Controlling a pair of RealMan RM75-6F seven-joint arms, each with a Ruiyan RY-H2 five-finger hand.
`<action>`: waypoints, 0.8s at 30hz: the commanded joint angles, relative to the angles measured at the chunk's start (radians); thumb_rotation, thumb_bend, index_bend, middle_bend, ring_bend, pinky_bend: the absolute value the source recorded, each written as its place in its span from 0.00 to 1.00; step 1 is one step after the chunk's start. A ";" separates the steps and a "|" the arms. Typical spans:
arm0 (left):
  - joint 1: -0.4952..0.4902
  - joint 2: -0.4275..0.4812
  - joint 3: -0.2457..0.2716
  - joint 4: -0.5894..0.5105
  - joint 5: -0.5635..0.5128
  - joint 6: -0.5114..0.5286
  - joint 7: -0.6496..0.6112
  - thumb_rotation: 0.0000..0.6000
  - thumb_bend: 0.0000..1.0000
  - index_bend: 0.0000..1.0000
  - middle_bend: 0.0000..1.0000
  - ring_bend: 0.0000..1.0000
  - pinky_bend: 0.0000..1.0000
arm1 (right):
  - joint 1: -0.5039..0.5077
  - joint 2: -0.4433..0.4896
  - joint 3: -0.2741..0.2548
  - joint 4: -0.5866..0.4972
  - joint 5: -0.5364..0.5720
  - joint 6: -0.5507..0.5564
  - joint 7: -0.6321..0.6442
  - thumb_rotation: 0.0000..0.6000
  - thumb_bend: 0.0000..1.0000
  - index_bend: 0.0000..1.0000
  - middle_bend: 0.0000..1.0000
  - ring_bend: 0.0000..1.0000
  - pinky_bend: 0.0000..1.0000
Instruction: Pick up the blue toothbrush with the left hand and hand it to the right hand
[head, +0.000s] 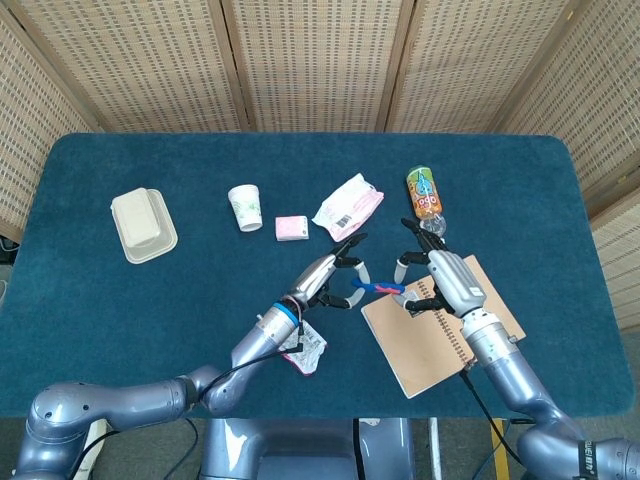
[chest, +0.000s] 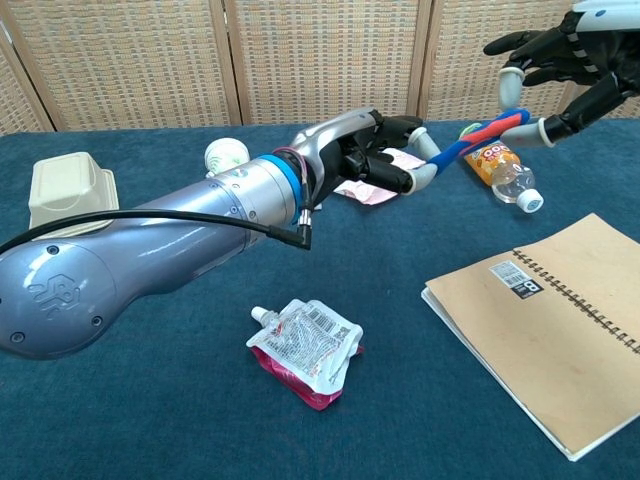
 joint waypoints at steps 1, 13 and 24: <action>0.000 0.001 0.000 -0.001 -0.001 -0.002 -0.001 1.00 0.48 0.78 0.00 0.00 0.00 | 0.000 0.001 0.000 -0.002 0.000 0.001 0.000 1.00 0.41 0.62 0.00 0.00 0.00; -0.004 0.002 -0.005 -0.008 -0.016 -0.013 0.000 1.00 0.48 0.78 0.00 0.00 0.00 | 0.002 -0.001 -0.003 -0.008 0.003 -0.001 0.005 1.00 0.50 0.63 0.00 0.00 0.00; -0.003 0.008 -0.013 -0.017 -0.037 -0.024 0.002 1.00 0.52 0.78 0.00 0.00 0.00 | -0.004 -0.006 -0.010 -0.013 -0.010 0.013 0.000 1.00 0.67 0.75 0.00 0.00 0.00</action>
